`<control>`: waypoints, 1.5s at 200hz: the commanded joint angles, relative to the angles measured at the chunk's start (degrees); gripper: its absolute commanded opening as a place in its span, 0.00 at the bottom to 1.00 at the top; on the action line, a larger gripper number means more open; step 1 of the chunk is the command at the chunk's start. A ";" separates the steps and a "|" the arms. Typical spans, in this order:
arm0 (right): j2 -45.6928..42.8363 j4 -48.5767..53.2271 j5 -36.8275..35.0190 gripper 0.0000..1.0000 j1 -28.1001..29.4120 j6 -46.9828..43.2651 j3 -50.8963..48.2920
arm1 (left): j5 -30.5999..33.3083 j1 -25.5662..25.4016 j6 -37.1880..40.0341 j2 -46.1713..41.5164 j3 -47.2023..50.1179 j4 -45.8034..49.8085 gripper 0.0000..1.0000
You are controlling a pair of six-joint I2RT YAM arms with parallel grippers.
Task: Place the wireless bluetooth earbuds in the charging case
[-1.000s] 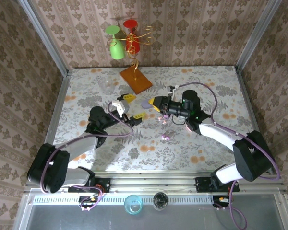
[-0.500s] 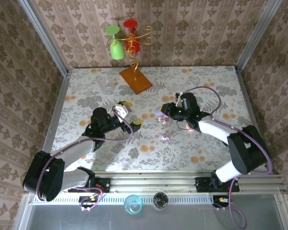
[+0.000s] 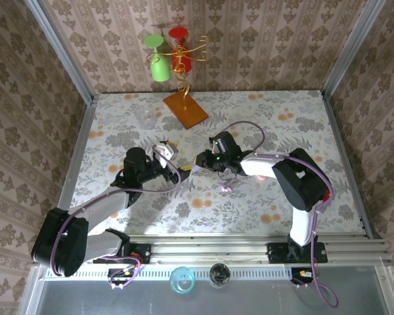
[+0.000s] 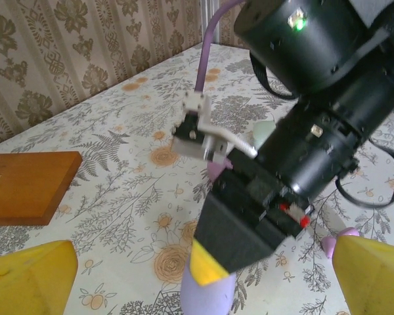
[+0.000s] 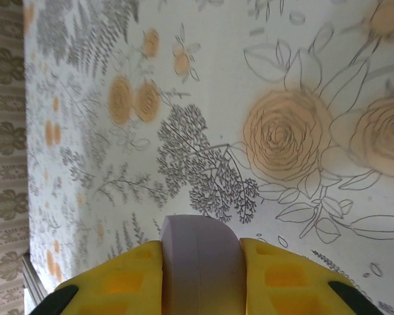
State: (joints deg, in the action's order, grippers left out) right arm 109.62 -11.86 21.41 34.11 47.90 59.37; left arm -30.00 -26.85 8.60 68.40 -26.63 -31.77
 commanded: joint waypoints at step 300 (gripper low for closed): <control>-55.64 23.56 -15.01 0.69 -27.88 -15.64 -27.53 | 42.04 -25.35 -28.41 54.70 -68.82 49.28 0.94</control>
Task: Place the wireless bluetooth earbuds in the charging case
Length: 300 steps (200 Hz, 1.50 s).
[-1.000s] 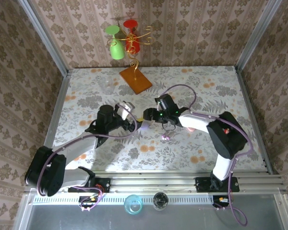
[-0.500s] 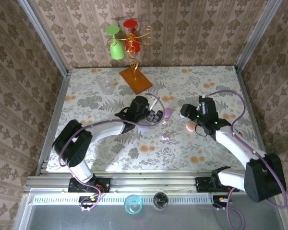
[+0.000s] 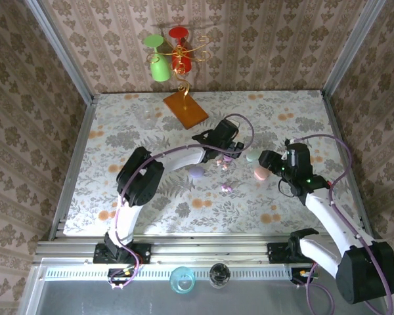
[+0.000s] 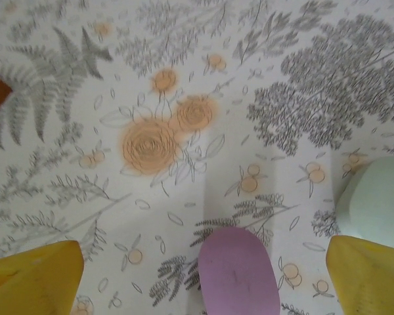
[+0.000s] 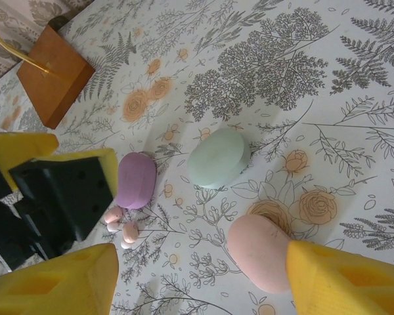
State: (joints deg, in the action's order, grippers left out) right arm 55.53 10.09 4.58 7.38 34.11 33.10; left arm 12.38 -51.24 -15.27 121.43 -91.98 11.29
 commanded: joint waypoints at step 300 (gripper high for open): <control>-1.15 -0.48 12.30 0.67 -5.38 1.14 -1.36 | -8.03 -1.56 6.62 -1.74 3.40 -3.98 0.39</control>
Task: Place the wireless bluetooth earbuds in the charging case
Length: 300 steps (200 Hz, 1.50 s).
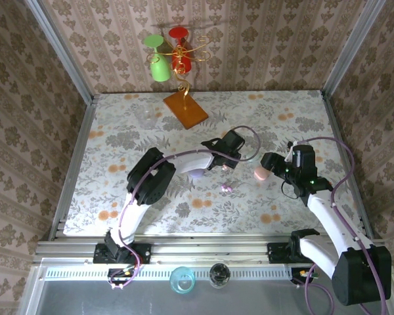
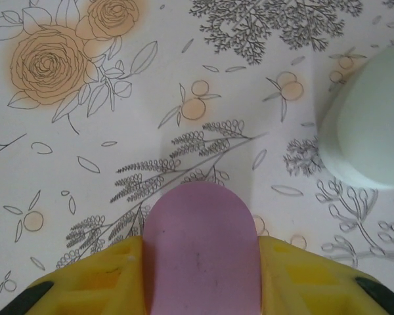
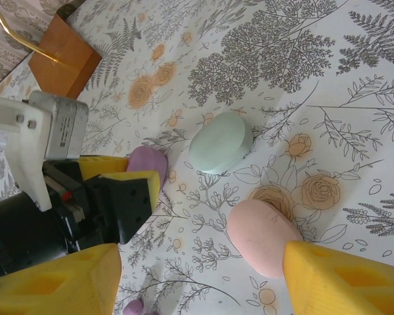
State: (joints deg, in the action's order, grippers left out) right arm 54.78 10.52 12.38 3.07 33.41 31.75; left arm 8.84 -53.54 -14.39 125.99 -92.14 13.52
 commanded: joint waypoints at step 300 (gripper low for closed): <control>15.43 -30.02 39.12 0.46 -0.35 20.60 -2.12 | -42.74 3.53 29.25 -26.36 23.36 -19.58 0.39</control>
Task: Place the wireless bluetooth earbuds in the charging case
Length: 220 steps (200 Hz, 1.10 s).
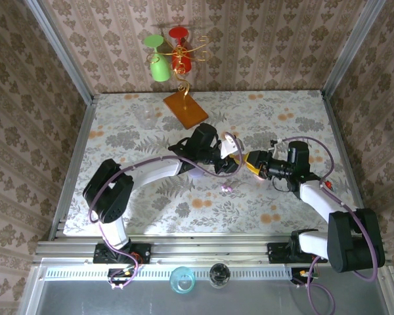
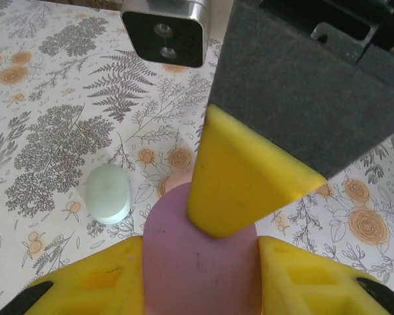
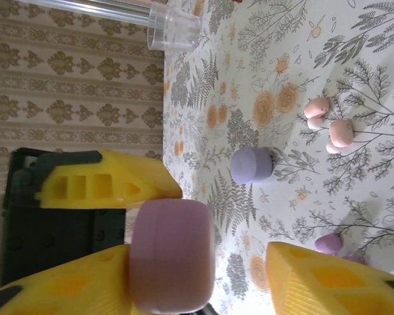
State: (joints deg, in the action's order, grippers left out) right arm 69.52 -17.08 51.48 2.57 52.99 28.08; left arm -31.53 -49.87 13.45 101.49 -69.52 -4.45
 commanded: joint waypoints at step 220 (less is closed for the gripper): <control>-7.70 -5.83 -2.12 0.13 -0.20 10.17 0.93 | 5.86 1.72 -6.23 -10.41 13.49 -23.37 0.95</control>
State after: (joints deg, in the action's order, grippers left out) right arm 63.88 -19.64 50.13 2.50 59.29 28.18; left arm -28.03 -48.73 9.32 95.74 -60.88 -18.50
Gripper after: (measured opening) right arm 0.253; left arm 0.894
